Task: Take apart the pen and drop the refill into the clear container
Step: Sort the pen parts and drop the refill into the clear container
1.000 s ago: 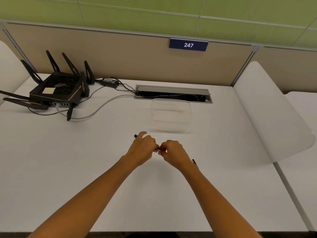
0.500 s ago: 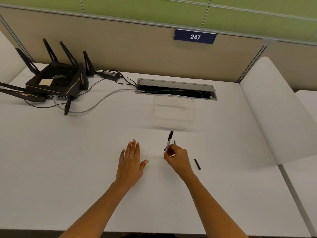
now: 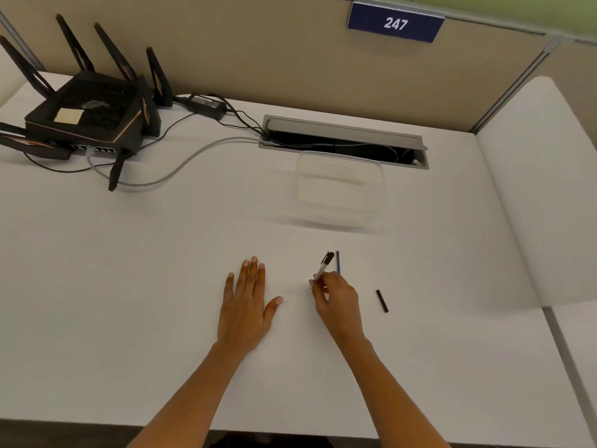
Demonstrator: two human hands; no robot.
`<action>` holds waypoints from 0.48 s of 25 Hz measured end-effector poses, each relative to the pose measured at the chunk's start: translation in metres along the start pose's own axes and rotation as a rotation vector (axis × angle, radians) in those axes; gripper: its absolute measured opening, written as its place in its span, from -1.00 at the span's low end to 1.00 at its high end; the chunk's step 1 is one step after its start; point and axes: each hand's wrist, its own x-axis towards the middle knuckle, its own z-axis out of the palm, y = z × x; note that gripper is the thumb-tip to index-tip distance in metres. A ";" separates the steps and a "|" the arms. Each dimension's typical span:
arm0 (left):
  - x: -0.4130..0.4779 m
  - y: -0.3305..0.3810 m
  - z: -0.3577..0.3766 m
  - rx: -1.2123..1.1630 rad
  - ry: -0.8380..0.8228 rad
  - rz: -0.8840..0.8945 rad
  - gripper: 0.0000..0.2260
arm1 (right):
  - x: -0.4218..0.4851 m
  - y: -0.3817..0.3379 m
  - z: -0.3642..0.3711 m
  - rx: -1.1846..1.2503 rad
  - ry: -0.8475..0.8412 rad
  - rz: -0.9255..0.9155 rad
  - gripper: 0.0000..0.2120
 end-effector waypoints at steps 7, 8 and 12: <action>0.001 -0.001 0.001 -0.010 0.013 0.001 -0.32 | 0.031 -0.004 -0.021 0.187 0.099 0.008 -0.94; 0.001 -0.001 0.000 -0.015 0.004 0.005 -0.32 | 0.031 -0.003 -0.021 0.209 0.096 0.031 -0.94; 0.002 -0.001 -0.005 -0.075 0.022 -0.005 -0.30 | 0.037 -0.004 -0.018 0.233 0.062 0.071 -0.92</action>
